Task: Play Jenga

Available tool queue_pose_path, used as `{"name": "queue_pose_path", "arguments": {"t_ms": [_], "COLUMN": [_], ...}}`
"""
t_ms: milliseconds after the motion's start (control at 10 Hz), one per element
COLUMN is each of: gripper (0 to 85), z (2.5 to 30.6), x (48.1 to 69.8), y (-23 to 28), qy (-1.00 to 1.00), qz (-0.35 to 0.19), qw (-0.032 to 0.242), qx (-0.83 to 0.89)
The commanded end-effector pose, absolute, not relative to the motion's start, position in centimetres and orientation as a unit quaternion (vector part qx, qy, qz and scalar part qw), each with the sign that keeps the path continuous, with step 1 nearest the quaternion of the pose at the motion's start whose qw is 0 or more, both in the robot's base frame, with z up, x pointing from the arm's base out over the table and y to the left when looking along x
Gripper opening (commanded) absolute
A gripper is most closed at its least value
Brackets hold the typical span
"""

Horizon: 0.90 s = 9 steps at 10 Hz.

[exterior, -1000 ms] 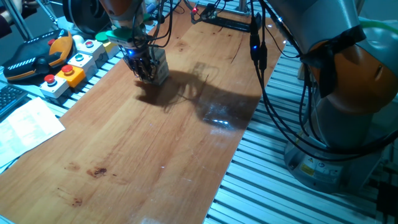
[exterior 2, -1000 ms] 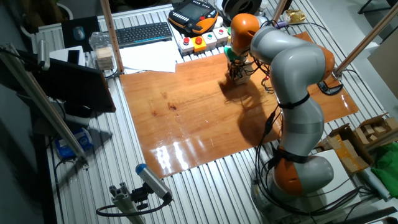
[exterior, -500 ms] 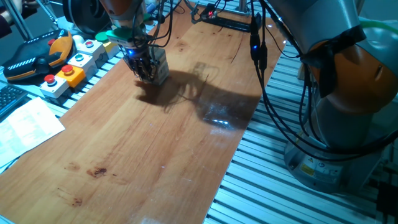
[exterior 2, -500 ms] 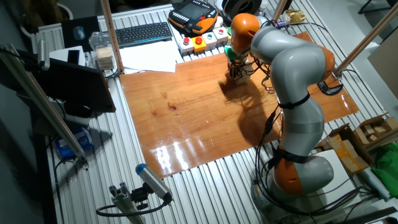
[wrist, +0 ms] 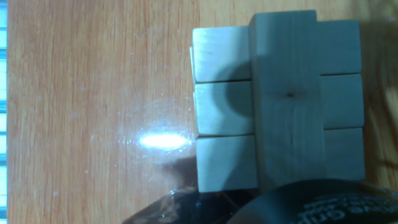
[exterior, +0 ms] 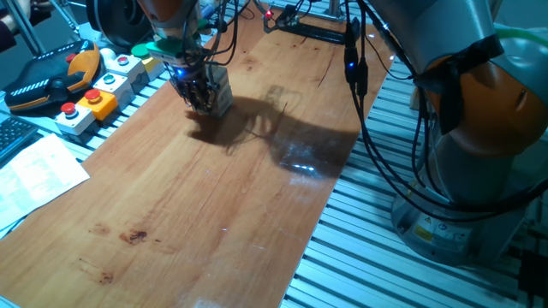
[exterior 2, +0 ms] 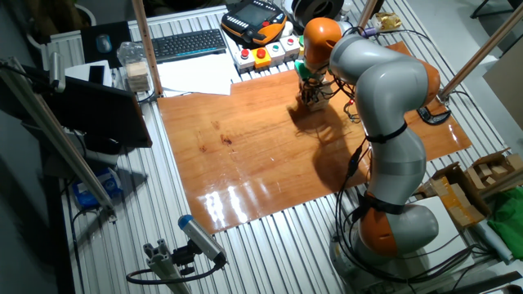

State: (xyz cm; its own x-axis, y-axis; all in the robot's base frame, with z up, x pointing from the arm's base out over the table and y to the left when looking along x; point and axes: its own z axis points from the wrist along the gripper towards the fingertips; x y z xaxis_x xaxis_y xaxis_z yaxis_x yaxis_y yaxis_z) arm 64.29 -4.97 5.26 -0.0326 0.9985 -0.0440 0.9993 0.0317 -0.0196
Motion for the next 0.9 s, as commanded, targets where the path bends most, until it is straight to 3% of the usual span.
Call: {"name": "queue_pose_path", "arguments": {"t_ms": [0,800], "gripper": [0.7,0.7], "z": [5.3,5.36], "x": [64.31,64.32], "y": [-4.98,-4.93], "qy": [0.718,0.718], "qz": [-0.021,-0.017], "qw": [0.008,0.008], "qx": [0.695,0.696]}}
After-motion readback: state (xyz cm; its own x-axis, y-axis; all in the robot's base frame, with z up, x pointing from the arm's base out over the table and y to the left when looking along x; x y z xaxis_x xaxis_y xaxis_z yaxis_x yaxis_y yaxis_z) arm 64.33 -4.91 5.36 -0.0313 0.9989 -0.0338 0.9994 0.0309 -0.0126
